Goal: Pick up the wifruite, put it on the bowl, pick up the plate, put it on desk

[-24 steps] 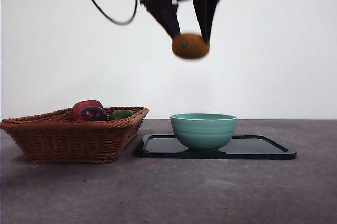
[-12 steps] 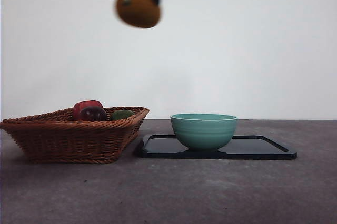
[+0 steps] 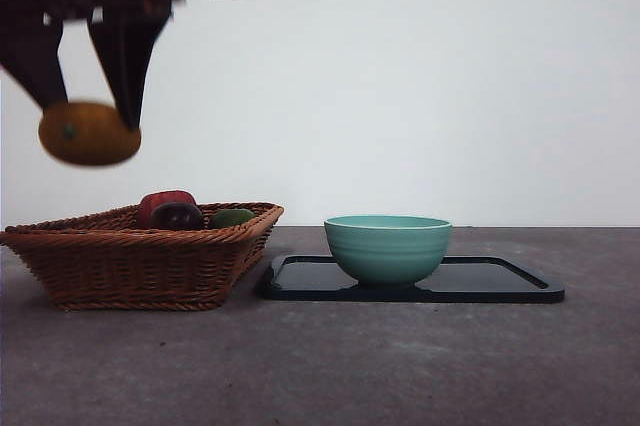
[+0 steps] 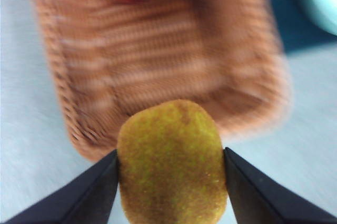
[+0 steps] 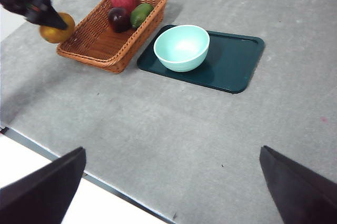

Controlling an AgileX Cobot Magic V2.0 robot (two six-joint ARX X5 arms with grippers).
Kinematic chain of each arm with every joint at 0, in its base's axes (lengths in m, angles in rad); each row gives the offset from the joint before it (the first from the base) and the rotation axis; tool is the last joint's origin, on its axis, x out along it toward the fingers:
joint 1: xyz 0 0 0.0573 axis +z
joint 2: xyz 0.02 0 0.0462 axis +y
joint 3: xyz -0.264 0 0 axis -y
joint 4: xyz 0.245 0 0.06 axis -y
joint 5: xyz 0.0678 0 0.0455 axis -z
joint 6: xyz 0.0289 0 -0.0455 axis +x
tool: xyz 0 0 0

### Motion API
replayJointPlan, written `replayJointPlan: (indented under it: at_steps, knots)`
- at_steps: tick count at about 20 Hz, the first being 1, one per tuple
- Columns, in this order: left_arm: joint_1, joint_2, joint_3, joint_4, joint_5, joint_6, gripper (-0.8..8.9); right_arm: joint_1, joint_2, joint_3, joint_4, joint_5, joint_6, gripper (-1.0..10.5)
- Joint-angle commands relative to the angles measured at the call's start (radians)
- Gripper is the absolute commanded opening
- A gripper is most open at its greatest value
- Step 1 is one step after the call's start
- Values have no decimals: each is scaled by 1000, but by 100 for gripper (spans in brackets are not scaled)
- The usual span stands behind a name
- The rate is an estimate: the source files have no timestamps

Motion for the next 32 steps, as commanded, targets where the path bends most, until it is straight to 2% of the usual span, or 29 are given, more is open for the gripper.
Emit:
replayJointPlan:
  at_steps: [1,11,22,23,26,27,32]
  knots:
    - [2,53,-10,109,-7,-17,276,8,3,10,-72,-1,13,599]
    - [10,271,-9,315,-6,-5,276,8,3,10,-72,2,11,599]
    - [17,343,-9,334,-5,-5,282,8,3,10,-72,2,11,599]
    - [17,343,-9,331,-4,-5,299,8,3,10,-72,2,11,599]
    - [17,343,11,301,-3,-3,484,8,3,10,-72,2,11,599]
    - [17,343,30,282,-3,3,512,8,3,10,-72,2,11,599]
    - [16,267,154,154,-3,44,529,8,3,10,-72,2,11,599]
